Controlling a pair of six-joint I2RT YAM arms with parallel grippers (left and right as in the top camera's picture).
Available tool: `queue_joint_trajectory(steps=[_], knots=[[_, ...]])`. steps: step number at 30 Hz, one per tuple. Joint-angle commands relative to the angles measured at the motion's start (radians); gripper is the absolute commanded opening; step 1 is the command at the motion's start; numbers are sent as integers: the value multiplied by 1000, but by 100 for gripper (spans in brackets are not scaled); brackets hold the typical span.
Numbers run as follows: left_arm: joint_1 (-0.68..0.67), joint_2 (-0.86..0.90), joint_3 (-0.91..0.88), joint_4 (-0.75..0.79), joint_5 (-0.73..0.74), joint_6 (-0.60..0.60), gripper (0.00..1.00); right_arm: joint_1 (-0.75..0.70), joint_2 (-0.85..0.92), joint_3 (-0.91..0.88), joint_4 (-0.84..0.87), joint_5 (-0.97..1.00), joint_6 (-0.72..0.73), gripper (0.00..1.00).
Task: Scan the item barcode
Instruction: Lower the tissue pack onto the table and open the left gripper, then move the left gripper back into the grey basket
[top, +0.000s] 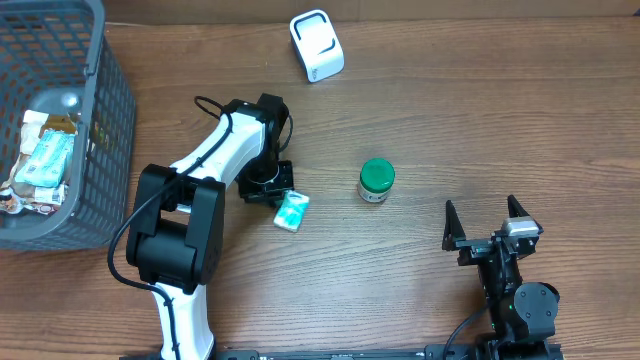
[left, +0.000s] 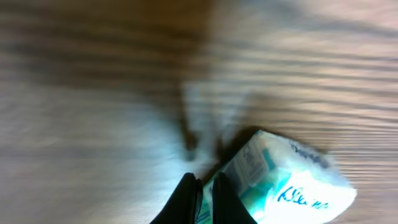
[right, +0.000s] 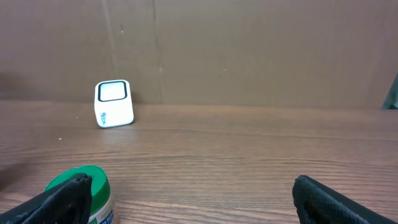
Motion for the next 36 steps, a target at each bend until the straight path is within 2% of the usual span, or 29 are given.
queue_joint_trajectory(steps=[1,5,14,23,30,36], knots=[[2,-32,-2,31,132,50,7,3,-6,-10,2,10,-5,100],[0,-32,-2,8,171,50,15,3,-6,-10,2,10,-5,100],[-16,-32,-5,-116,65,12,17,3,-6,-10,2,10,-5,100],[-115,-31,-6,-89,106,3,18,3,-6,-10,2,10,-5,100],[-205,-31,-6,16,106,-79,20,3,-6,-10,2,10,-5,100],[-234,-31,-6,68,140,-108,15,3,-6,-10,2,10,-5,100]])
